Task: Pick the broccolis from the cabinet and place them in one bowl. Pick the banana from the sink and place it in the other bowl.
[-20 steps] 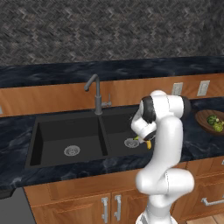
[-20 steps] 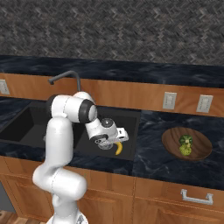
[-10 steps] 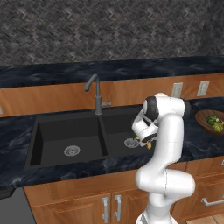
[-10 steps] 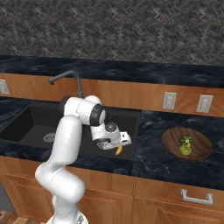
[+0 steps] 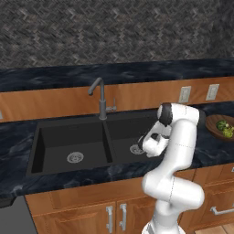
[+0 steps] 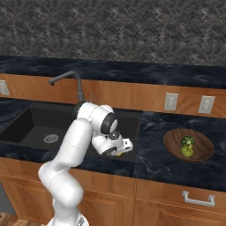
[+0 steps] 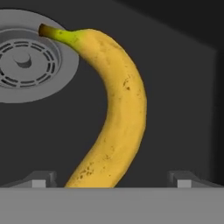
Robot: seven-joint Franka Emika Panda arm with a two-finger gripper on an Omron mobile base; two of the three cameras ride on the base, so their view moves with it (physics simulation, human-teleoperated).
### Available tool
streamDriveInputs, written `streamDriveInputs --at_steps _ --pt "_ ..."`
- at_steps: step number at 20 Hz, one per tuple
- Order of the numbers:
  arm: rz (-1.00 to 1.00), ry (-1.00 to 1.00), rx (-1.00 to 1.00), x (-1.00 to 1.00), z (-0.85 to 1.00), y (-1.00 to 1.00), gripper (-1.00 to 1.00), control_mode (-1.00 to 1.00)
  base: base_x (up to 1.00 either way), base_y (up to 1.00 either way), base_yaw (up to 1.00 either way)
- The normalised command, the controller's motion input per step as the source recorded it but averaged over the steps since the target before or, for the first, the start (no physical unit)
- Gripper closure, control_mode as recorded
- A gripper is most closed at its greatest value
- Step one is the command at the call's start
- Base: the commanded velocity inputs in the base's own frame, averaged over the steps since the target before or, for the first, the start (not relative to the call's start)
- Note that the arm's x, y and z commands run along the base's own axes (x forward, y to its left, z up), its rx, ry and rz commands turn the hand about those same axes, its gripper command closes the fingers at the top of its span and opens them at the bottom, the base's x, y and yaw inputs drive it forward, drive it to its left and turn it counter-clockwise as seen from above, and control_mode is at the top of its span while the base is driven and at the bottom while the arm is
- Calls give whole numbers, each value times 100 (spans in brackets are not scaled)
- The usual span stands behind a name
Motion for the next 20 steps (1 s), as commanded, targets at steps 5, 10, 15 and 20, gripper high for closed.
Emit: streamDriveInputs --at_steps 5,10,15,20 --pt "0 14 0 45 -10 0 -100 -100 0 0 0" --pt "0 9 0 50 -5 1 -100 -100 0 0 0" --pt "1 8 0 56 -4 6 -100 -100 0 0 0" --pt "0 4 5 11 -44 0 100 -100 0 0 0"
